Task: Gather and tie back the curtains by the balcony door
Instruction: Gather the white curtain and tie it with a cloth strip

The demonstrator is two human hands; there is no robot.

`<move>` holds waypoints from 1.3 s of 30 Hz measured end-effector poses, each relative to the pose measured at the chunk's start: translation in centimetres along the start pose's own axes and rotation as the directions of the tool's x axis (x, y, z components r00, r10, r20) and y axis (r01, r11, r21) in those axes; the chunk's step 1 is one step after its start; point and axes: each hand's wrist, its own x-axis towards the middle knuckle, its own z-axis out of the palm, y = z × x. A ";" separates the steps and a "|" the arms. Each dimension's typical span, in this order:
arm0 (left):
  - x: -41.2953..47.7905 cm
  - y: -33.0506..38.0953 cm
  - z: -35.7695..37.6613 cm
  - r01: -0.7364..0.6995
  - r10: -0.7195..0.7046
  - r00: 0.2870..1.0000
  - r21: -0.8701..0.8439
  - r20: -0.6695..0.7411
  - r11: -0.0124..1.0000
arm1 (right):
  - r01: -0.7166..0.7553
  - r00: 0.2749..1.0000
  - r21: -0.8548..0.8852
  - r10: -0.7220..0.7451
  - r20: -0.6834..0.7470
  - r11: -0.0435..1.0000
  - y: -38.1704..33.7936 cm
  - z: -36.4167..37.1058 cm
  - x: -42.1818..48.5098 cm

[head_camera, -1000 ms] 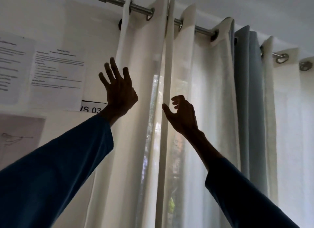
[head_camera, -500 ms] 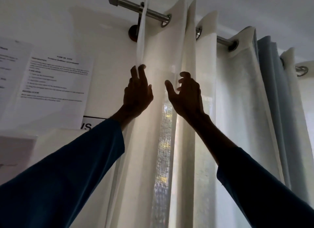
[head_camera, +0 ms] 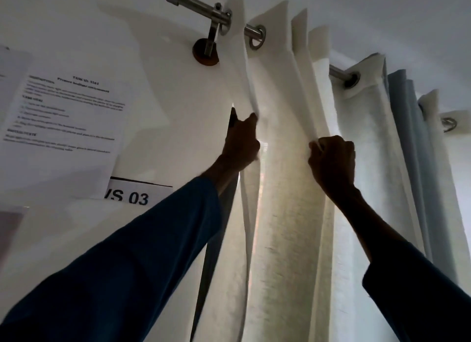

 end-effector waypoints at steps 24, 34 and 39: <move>-10.8 2.7 1.7 -0.014 0.014 0.999 0.007 0.053 1.000 | -0.015 1.000 0.383 0.017 -0.001 0.923 1.2 1.7 -11.0; -23.3 0.3 2.1 0.038 -0.037 0.977 -0.002 0.210 0.999 | 0.078 0.989 0.407 -0.124 0.086 0.910 0.8 2.4 -24.5; -28.4 0.6 3.6 0.086 -0.086 0.996 -0.087 -0.002 0.993 | 0.083 0.990 0.327 -0.114 0.079 0.941 3.0 1.4 -28.0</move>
